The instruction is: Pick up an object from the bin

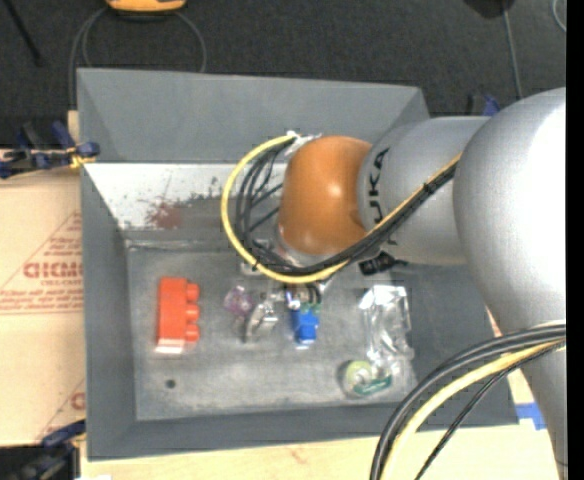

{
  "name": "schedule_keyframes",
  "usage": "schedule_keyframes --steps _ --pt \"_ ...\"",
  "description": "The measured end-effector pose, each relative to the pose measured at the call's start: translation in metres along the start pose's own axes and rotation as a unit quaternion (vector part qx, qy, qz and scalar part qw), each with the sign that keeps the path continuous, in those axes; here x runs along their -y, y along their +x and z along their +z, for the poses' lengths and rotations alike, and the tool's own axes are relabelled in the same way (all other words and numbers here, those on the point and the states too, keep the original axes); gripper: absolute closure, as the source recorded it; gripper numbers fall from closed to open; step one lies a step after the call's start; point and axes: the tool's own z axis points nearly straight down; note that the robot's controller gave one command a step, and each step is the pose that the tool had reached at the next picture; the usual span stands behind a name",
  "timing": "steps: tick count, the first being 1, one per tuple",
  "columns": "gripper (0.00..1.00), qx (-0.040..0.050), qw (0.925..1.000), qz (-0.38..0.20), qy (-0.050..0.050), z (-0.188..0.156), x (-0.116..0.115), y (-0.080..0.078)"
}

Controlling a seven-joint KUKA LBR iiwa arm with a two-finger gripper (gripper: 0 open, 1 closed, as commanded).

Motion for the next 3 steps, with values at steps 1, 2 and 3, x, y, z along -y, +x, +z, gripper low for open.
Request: schedule_keyframes --steps 1,2,3 --pt "0.0 -0.0022 1.0 -0.001 0.004 -0.0023 -0.0012 -0.0023" --pt "0.0 -0.0033 1.0 0.0 0.005 -0.0032 -0.0009 -0.0037" --pt "1.0 -0.004 1.0 0.002 0.004 -0.0054 -0.0013 -0.0044"
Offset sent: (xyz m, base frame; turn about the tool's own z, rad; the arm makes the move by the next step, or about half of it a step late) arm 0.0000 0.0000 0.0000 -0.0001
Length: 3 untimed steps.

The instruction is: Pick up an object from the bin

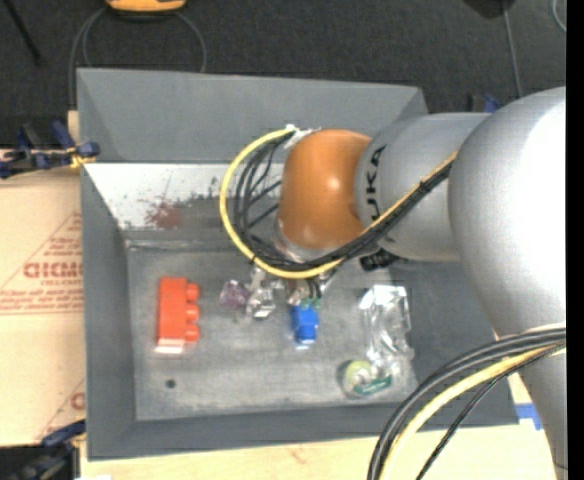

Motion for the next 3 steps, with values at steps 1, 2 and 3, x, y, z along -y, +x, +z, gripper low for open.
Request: schedule_keyframes --steps 1,2,3 --pt "1.0 0.0011 1.0 0.002 0.0 -0.001 0.0 -0.001" --pt "1.0 0.0013 1.0 0.005 0.0 -0.026 0.001 -0.004" --pt "1.0 0.0037 1.0 0.007 0.0 -0.096 0.001 -0.007"
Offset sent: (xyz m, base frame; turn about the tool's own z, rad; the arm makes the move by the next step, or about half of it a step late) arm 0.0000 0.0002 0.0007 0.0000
